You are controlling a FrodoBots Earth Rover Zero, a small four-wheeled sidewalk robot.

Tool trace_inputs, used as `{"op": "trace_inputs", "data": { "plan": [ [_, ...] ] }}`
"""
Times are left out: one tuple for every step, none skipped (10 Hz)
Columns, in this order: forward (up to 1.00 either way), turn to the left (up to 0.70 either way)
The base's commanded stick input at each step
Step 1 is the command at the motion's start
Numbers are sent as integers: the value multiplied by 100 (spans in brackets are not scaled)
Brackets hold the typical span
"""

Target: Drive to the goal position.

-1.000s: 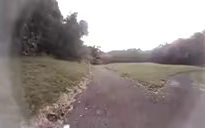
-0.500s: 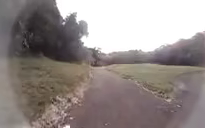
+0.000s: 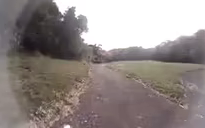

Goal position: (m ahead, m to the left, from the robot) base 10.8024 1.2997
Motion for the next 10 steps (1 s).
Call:
{"op": "trace_inputs", "data": {
  "plan": [
    [85, 0],
    [85, -3],
    [85, -10],
    [85, -29],
    [85, -19],
    [85, 0],
    [85, 0],
    [85, 0],
    [85, 0],
    [85, 0]
  ]
}}
